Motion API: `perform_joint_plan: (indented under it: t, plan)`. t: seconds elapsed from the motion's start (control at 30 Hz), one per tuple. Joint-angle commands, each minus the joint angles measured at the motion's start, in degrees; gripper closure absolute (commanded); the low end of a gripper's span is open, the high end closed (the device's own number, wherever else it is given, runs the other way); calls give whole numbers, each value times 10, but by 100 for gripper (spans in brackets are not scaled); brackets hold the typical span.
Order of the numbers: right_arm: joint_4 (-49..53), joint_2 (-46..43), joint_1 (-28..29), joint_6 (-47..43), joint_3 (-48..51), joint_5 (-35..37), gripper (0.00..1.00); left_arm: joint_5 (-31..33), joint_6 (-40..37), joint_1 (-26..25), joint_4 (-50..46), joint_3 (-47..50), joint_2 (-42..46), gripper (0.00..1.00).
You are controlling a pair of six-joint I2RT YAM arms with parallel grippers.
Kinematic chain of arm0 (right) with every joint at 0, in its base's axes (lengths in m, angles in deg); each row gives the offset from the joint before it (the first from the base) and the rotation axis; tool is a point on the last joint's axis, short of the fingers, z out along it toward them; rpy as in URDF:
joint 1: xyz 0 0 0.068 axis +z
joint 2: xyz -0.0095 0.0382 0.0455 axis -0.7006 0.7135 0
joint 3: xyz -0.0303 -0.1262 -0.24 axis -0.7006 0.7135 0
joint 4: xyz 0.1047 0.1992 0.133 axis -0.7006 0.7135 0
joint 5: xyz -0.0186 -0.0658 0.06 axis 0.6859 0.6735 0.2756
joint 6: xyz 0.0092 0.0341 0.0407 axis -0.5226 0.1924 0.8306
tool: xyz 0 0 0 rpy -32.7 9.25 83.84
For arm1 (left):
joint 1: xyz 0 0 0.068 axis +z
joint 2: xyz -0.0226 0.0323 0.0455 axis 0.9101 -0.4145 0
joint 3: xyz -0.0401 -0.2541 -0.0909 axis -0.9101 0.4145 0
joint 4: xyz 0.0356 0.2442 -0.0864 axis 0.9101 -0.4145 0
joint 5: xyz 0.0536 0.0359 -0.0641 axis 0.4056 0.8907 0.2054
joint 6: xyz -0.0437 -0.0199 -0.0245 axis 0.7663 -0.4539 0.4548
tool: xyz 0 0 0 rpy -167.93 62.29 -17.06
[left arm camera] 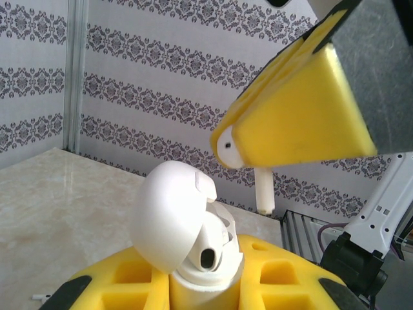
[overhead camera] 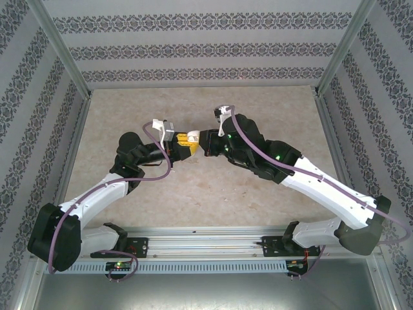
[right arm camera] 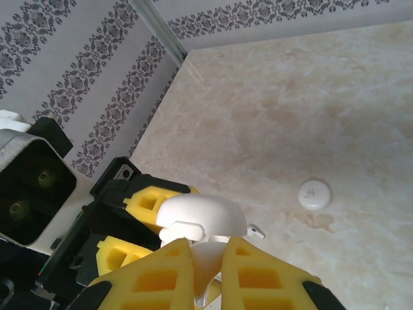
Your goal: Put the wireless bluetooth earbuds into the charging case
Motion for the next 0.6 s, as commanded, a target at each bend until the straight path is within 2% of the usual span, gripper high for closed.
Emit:
perform_joint_plan:
  t: [0.0,0.57]
  plan:
    - [-8,5,5,-17,-19,23,88,-1,-4,2,26,0,14,100]
    - [-17,45,5,-37,-23,30,88,1,0,2,24,3,19,100]
